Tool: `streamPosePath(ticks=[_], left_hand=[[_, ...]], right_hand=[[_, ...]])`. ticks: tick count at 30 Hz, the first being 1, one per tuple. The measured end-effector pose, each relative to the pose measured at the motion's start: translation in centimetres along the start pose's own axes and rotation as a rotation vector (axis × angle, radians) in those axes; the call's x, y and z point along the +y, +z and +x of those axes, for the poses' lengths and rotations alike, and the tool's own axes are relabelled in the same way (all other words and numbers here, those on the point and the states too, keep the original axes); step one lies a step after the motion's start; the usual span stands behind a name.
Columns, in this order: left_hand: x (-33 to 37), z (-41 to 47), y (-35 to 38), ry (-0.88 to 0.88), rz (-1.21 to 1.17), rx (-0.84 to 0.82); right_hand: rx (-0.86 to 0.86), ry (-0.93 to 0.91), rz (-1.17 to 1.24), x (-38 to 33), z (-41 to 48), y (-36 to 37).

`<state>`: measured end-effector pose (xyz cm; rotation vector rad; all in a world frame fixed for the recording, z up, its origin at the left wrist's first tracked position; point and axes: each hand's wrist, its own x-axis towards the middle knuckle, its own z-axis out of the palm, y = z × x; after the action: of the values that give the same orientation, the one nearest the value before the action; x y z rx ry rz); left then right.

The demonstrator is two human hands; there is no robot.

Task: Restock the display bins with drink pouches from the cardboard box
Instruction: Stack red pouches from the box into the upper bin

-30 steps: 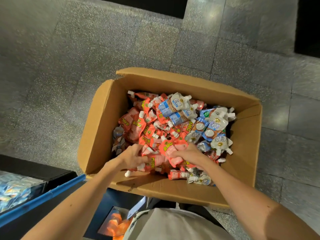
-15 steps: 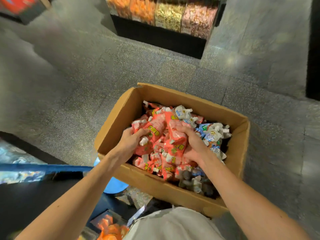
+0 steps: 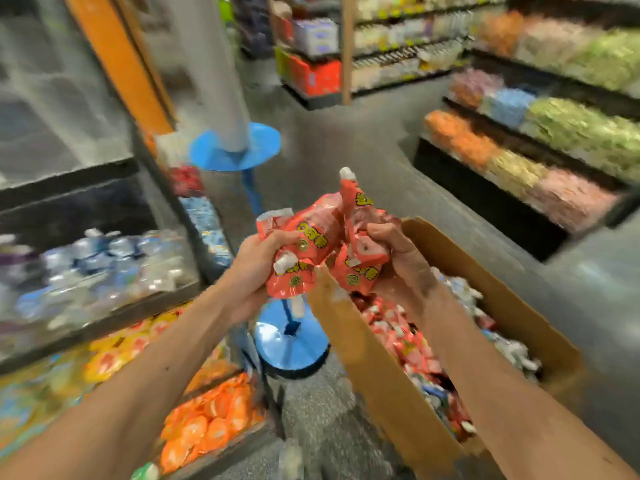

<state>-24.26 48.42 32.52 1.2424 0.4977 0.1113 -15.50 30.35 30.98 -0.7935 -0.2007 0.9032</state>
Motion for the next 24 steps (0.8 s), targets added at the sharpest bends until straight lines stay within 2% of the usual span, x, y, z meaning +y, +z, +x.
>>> streamPosePath(ticks=[5, 8, 13, 17, 22, 24], left_hand=[[6.1, -9.6, -10.1, 0.2, -0.016, 0.198], [8.7, -16.2, -17.3, 0.253, -0.021, 0.314], [11.1, -28.1, -31.3, 0.248, -0.027, 0.437], [13.1, -36.3, -39.8, 0.213, -0.063, 0.508], [16.3, -44.1, -49.3, 0.189, -0.125, 0.511], [17.3, -45.6, -52.4, 0.186, -0.151, 0.516]], right_hand=[[-0.36, 0.101, -0.248, 3.5, 2.4, 12.5], [-0.428, 0.131, -0.353, 7.4, 4.5, 20.2], [-0.684, 0.128, -0.51, 17.4, 6.8, 35.1], [-0.872, 0.129, -0.558, 24.9, 6.8, 45.2], [-1.036, 0.205, -0.627, 32.9, 7.0, 55.5], [-1.052, 0.253, -0.62, 35.0, 7.9, 58.6]])
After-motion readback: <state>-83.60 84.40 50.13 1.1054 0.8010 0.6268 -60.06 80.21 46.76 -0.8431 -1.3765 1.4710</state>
